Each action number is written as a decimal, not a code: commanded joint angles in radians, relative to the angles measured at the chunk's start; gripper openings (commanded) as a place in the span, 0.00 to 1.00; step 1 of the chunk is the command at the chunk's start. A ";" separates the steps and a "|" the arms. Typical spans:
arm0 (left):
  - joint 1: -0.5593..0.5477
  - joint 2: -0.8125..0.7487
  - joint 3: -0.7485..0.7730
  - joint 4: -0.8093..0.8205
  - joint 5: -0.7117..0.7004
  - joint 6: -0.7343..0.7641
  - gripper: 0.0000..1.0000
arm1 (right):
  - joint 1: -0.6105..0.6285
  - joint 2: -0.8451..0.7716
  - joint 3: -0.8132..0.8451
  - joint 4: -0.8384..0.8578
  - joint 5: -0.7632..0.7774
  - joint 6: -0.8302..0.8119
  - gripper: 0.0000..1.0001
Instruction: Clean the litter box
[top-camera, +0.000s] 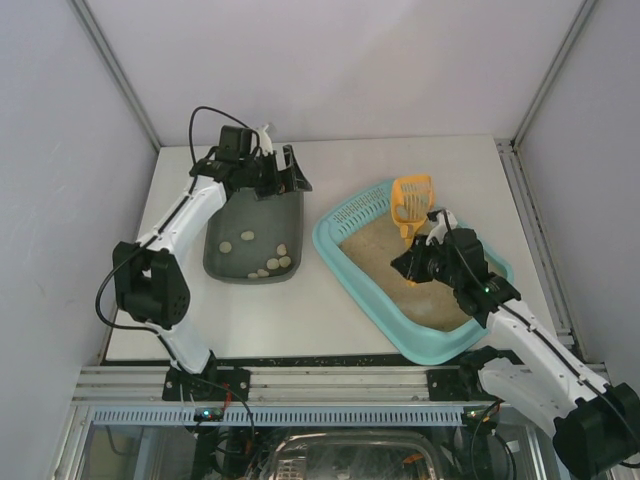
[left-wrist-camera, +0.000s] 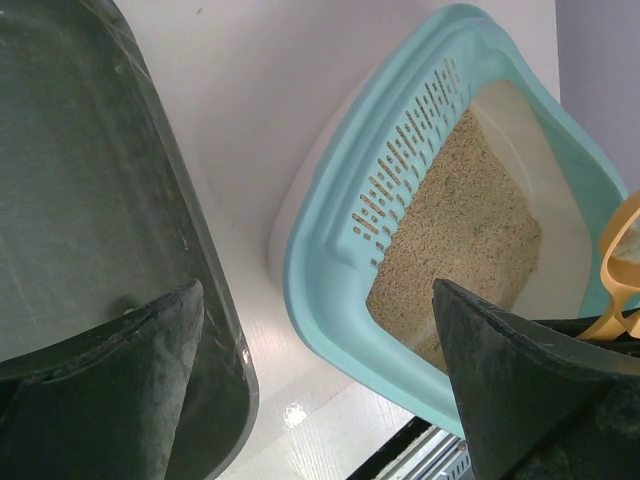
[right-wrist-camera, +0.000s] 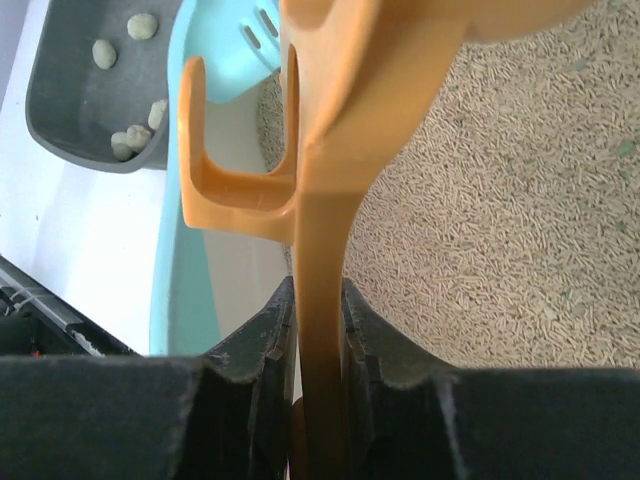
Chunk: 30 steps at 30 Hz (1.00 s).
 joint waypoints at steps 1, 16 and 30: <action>-0.008 -0.043 0.013 0.001 -0.031 0.021 1.00 | -0.037 -0.035 0.019 -0.039 -0.039 -0.023 0.00; 0.073 -0.146 0.064 -0.035 -0.112 -0.114 1.00 | -0.126 0.182 0.228 -0.016 -0.500 0.230 0.00; 0.330 -0.333 -0.020 -0.235 -0.382 -0.398 1.00 | 0.202 0.689 0.799 -0.299 -0.374 0.122 0.00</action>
